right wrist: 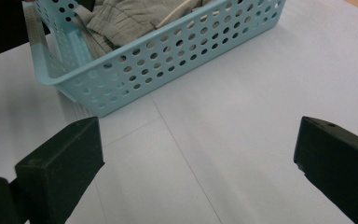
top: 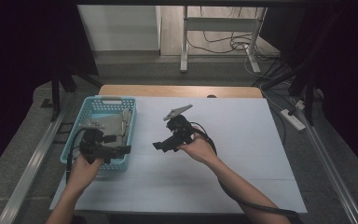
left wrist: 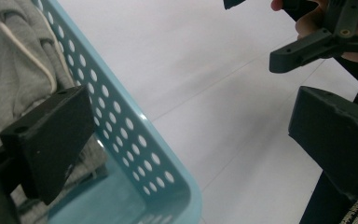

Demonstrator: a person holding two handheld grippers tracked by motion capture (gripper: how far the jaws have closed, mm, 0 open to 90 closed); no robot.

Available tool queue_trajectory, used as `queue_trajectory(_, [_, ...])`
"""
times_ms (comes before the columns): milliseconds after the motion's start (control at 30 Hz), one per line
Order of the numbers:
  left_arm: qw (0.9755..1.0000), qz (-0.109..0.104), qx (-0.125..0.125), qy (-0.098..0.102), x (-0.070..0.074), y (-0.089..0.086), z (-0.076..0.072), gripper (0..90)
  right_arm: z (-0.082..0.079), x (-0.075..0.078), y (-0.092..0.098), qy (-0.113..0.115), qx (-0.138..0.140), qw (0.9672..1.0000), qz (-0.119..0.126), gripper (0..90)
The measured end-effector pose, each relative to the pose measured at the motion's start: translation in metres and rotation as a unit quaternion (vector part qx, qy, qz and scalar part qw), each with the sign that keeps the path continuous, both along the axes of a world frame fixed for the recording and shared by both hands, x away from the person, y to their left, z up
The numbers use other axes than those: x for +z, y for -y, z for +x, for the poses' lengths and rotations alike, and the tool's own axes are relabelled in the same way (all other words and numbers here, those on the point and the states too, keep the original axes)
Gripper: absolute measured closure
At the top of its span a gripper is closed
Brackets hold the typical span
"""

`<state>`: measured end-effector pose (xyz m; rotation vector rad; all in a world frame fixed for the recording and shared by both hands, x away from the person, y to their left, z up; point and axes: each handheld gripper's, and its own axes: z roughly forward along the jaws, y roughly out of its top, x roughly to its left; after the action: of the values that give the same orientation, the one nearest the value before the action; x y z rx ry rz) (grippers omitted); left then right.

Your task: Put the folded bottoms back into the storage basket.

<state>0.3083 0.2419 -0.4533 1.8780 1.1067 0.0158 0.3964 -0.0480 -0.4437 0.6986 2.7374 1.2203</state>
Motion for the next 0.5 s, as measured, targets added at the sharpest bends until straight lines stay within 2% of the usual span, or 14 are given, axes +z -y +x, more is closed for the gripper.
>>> queue_trajectory(167, [1.0000, -0.004, -0.007, 0.000, 0.000, 0.001, -0.012, 1.4, -0.002, -0.003, 0.003, 0.003, 0.003, 1.0000, -0.005, 1.6])
queue_trajectory(400, [0.9998, 0.019, 0.002, 0.002, -0.003, 0.001, -0.027, 2.0, -0.007, -0.002, 0.008, 0.003, 0.005, 1.0000, -0.006, 1.6])
queue_trajectory(500, [0.9995, 0.028, 0.003, 0.011, -0.004, 0.001, -0.035, 2.3, -0.009, -0.001, 0.010, 0.000, 0.007, 1.0000, -0.004, 1.6])
